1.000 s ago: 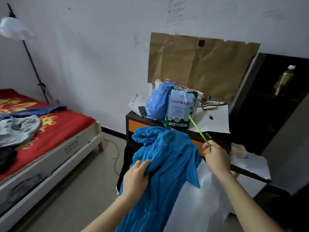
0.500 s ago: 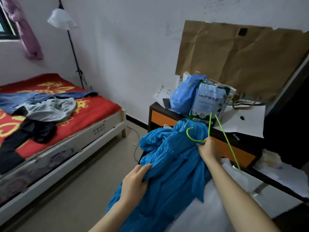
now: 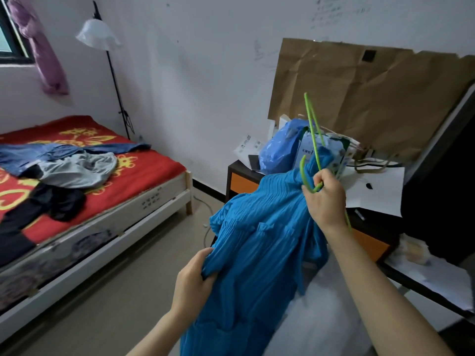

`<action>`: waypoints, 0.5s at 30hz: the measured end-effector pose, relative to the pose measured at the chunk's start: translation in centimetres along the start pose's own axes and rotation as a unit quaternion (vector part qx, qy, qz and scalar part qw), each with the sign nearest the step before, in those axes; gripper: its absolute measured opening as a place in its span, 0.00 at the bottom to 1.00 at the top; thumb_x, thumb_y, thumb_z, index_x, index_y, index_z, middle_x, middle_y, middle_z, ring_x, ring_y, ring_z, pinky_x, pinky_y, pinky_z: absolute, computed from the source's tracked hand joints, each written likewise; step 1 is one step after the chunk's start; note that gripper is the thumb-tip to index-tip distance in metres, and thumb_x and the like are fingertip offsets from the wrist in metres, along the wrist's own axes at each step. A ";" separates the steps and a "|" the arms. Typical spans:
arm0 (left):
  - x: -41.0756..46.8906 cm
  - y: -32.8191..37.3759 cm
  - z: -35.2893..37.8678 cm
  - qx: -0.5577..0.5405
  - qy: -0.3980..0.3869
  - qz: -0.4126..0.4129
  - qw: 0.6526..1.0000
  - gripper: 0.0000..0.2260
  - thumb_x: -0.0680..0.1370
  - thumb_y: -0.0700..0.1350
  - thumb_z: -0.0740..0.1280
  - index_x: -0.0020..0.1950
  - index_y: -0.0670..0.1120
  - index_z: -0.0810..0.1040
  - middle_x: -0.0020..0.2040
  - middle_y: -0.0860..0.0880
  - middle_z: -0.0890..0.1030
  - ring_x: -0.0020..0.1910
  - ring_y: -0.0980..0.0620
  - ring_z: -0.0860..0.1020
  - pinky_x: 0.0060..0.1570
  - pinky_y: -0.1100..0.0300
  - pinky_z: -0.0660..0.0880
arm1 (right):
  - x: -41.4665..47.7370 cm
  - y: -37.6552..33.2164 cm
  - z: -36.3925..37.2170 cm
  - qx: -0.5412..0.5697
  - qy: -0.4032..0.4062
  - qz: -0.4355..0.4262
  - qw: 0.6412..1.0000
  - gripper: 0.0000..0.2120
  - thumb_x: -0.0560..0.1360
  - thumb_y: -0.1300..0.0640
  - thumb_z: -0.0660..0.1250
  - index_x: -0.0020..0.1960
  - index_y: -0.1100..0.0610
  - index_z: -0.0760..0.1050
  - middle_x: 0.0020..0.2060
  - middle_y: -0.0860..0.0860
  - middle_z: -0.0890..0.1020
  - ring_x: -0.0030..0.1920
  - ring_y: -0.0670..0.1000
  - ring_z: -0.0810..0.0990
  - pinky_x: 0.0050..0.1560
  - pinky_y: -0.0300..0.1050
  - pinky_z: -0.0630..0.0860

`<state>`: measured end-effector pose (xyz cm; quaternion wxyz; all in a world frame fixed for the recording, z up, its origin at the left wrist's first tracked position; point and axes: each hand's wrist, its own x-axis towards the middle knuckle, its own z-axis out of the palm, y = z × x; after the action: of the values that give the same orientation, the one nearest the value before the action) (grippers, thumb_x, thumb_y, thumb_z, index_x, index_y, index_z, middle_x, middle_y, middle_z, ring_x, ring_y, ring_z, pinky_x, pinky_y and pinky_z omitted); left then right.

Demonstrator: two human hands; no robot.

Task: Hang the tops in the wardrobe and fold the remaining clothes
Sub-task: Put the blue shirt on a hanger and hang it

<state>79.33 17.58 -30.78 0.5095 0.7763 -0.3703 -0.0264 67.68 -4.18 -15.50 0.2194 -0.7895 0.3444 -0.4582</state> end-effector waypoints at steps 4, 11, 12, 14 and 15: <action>-0.4 -0.8 -0.7 -0.039 -0.067 -0.056 0.995 0.28 0.65 0.47 0.79 0.59 0.57 0.69 0.49 0.61 0.77 0.48 0.59 0.77 0.46 0.67 0.71 | -0.2 -3.1 -1.9 0.104 -0.066 -0.092 0.988 0.27 0.67 0.73 0.70 0.33 0.52 0.54 0.28 0.47 0.59 0.27 0.42 0.61 0.31 0.32 0.61; 1.1 0.6 -3.9 -0.012 0.051 -0.011 0.999 0.40 0.69 0.71 0.57 0.65 0.39 0.71 0.59 0.48 0.71 0.60 0.50 0.69 0.62 0.53 0.65 | -0.9 -7.7 -3.6 0.198 -0.157 -0.197 0.947 0.28 0.66 0.75 0.71 0.32 0.53 0.55 0.27 0.45 0.60 0.27 0.39 0.62 0.30 0.29 0.61; 1.5 1.2 -4.6 -0.020 0.085 -0.017 0.996 0.35 0.72 0.67 0.58 0.65 0.39 0.71 0.59 0.47 0.72 0.60 0.49 0.69 0.62 0.53 0.65 | -1.0 -8.3 -3.6 0.204 -0.175 -0.204 0.941 0.28 0.66 0.75 0.71 0.32 0.53 0.55 0.26 0.44 0.61 0.27 0.39 0.63 0.30 0.29 0.61; 2.5 2.4 -5.6 -0.059 0.128 -0.037 0.989 0.22 0.77 0.55 0.61 0.64 0.41 0.72 0.58 0.49 0.71 0.61 0.48 0.69 0.63 0.53 0.66 | -1.4 -9.4 -3.6 0.215 -0.208 -0.227 0.927 0.27 0.66 0.76 0.70 0.32 0.53 0.56 0.24 0.44 0.66 0.27 0.37 0.65 0.31 0.28 0.62; 2.8 2.9 -6.3 -0.091 0.138 -0.049 0.985 0.16 0.79 0.50 0.62 0.63 0.43 0.72 0.57 0.50 0.72 0.62 0.48 0.70 0.63 0.55 0.67 | -1.6 -9.9 -3.6 0.224 -0.226 -0.240 0.917 0.27 0.66 0.76 0.70 0.32 0.53 0.56 0.25 0.41 0.69 0.28 0.35 0.67 0.31 0.26 0.63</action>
<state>82.42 20.14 -24.41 0.6222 0.7401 -0.2541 0.0229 67.38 3.56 -8.12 0.3462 -0.8611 -0.0264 -0.3714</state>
